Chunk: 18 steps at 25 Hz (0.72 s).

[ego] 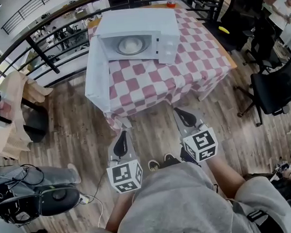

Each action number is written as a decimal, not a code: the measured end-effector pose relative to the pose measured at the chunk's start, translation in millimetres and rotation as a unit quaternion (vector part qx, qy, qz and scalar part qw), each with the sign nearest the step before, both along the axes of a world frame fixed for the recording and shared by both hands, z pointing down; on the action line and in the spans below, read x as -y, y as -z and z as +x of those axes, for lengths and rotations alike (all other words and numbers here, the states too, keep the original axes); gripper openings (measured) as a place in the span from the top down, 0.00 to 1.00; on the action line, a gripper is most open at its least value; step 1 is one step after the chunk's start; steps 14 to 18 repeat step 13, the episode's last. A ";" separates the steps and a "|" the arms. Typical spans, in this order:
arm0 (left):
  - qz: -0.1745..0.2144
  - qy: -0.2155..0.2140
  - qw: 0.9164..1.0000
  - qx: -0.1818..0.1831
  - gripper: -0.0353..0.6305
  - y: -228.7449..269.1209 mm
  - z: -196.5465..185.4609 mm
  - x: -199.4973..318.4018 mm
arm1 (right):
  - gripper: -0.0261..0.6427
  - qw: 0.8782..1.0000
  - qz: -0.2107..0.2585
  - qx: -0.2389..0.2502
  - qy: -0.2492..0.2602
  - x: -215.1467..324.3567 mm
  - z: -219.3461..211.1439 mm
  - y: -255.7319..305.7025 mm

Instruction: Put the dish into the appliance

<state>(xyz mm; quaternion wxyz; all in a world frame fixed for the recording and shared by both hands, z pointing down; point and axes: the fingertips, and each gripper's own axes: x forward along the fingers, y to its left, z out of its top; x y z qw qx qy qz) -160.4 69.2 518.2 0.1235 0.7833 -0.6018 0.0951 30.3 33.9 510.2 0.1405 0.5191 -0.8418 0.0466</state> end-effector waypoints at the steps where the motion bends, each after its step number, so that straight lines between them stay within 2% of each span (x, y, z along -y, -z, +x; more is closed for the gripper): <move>1: 0.000 -0.001 1.000 -0.002 0.93 0.0 1.5 0.8 | 0.96 1.000 0.000 0.000 0.000 0.7 -0.2 0.2; 18: -0.003 -0.021 1.000 0.001 0.93 0.7 11.0 6.8 | 0.96 1.000 -0.001 0.006 0.009 3.3 -8.9 -3.2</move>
